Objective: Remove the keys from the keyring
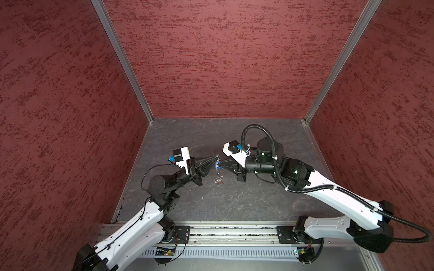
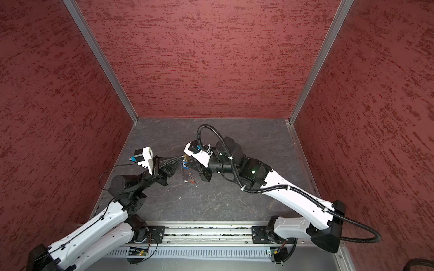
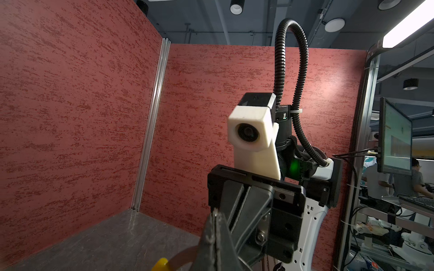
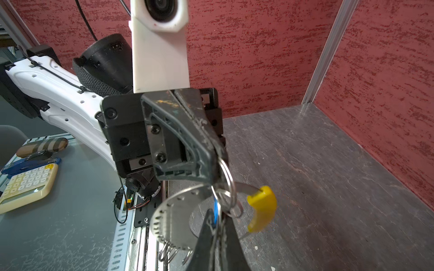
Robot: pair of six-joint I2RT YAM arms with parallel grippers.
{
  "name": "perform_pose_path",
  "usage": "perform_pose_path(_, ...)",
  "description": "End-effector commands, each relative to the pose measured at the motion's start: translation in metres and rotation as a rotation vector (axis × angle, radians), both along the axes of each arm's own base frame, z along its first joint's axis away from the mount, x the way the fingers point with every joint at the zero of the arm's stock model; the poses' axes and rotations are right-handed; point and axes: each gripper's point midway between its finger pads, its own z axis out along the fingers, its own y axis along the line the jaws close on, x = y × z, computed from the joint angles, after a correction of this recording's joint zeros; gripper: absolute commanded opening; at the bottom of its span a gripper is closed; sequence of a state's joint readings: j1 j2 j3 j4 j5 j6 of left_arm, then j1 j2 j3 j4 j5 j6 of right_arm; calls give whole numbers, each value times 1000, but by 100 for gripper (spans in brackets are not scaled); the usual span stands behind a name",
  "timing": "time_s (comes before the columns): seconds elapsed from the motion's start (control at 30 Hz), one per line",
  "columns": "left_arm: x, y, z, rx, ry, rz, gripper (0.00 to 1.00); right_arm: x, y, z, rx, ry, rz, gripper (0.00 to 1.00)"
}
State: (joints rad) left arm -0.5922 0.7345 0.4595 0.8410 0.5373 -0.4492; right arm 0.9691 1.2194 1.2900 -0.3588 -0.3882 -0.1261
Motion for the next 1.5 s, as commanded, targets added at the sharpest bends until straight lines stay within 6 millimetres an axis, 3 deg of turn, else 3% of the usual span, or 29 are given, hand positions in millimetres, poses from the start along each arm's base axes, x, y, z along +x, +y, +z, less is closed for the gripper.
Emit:
perform_pose_path(0.0,1,0,4,27,3,22,0,-9,-8,28,98,-41,36,0)
perform_pose_path(0.57,-6,3,11,58,-2,30,0,-11,-30,16,110,13,28,0)
perform_pose_path(0.73,-8,4,12,52,-11,34,0,-13,-28,12,106,35,54,0)
perform_pose_path(0.97,-4,5,11,84,-1,70,0,9,-34,-3,84,51,-62,0)
perform_pose_path(1.17,-4,6,6,132,0,129,0,43,-55,-35,94,142,-207,0)
perform_pose_path(1.27,-3,7,4,136,8,146,0,58,-64,-62,101,219,-269,0)
perform_pose_path(1.47,-4,7,3,124,10,148,0,74,-68,-150,82,464,-349,0)
